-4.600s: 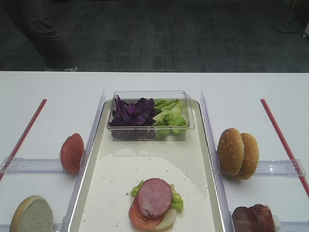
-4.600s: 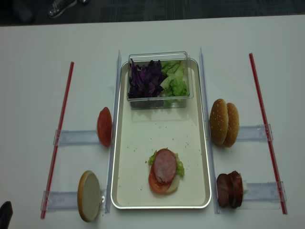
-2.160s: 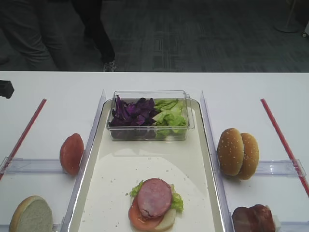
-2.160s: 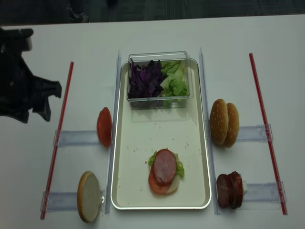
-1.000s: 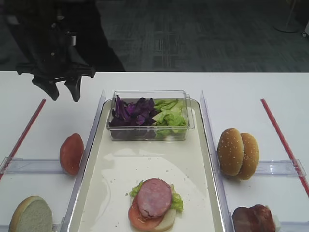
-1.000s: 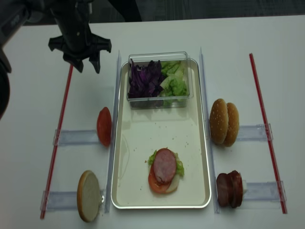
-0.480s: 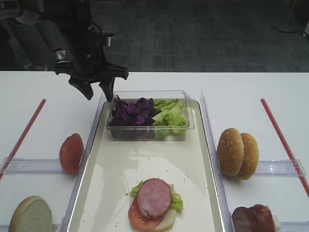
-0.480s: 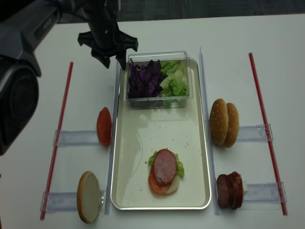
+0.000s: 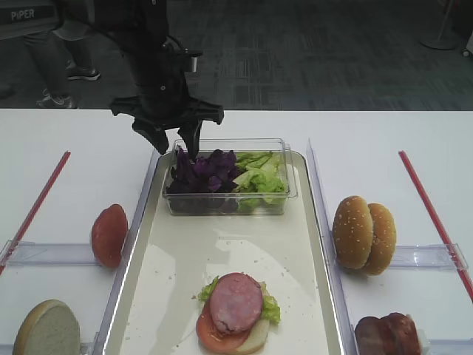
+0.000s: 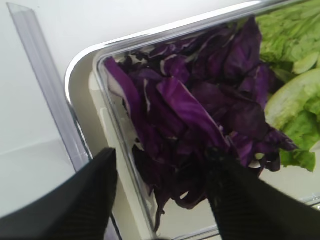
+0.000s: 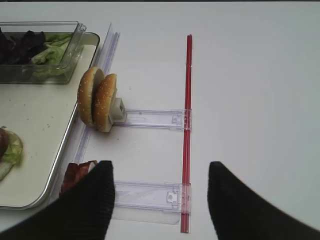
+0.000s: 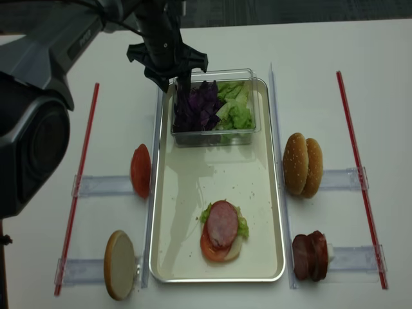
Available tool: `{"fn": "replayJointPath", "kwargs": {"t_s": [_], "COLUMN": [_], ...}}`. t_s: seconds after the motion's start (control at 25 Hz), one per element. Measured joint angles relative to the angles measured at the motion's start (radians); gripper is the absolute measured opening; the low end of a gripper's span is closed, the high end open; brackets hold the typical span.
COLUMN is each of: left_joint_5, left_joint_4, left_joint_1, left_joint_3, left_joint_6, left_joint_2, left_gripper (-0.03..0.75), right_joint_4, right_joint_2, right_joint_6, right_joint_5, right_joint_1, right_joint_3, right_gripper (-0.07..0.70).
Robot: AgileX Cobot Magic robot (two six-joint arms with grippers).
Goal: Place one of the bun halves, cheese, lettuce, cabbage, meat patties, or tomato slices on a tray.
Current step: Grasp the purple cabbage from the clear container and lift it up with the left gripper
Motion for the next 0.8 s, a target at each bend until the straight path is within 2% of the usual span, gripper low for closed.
{"fn": "replayJointPath", "kwargs": {"t_s": [0.8], "left_joint_5": [0.0], "left_joint_4": [-0.026], "left_joint_1": [-0.082], "left_joint_3": [-0.002], "left_joint_6": [0.012], "left_joint_2": [0.034], "left_gripper": [0.366], "right_joint_4": [0.0], "right_joint_2": [0.0], "right_joint_6": [0.0], "right_joint_5": [0.0], "right_joint_1": [0.0], "right_joint_3": [0.0], "right_gripper": [0.445]}}
